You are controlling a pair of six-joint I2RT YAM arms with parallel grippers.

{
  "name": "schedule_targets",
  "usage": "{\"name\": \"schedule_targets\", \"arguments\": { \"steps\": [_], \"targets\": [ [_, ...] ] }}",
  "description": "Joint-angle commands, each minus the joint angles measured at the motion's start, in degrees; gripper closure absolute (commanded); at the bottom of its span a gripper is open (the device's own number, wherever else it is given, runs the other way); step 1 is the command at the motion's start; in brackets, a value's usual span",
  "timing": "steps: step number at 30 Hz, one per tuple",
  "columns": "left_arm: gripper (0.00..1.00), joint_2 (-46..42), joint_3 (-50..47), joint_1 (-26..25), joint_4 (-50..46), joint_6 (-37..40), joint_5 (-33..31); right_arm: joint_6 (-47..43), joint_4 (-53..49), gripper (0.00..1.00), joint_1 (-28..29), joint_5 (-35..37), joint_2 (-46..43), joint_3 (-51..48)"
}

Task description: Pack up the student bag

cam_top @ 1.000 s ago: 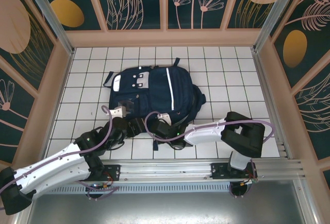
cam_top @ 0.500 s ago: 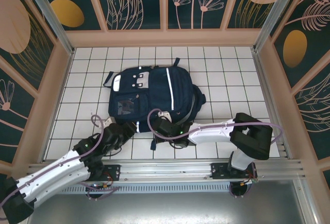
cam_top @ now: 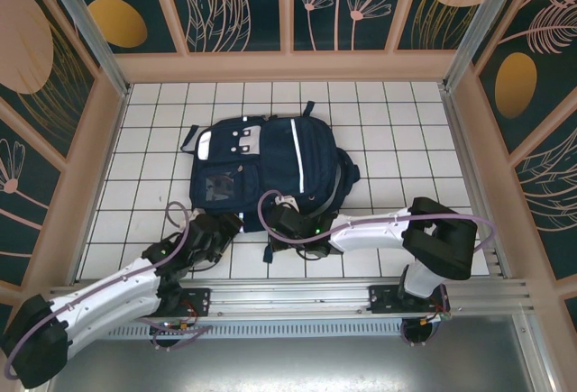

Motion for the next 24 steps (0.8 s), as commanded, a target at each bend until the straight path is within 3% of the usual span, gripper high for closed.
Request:
{"name": "schedule_targets", "arguments": {
  "steps": [1, 6, 11, 14, 24],
  "targets": [
    [0.26, 1.1, 1.1, 0.5, 4.9, 1.3, -1.0, -0.7, 2.6, 1.00, -0.1, -1.9, -0.2, -0.5],
    [0.49, 1.9, 2.2, 2.0, 3.8, 4.4, -4.2, 0.0, 1.6, 1.00, -0.4, -1.4, 0.5, -0.5],
    [0.85, 1.8, 3.1, 3.8, 1.0, 8.1, -8.2, 1.0, 1.4, 1.00, -0.9, -0.9, -0.5, -2.2],
    [0.99, 2.1, 2.6, 4.8, 0.6, 8.4, -8.8, 1.4, 1.1, 1.00, -1.8, -0.6, -2.0, -3.7],
    [1.00, 0.1, 3.4, 5.4, -3.0, 9.7, -12.2, 1.2, 0.3, 1.00, -4.7, -0.2, -8.4, -8.4]
  ]
}}
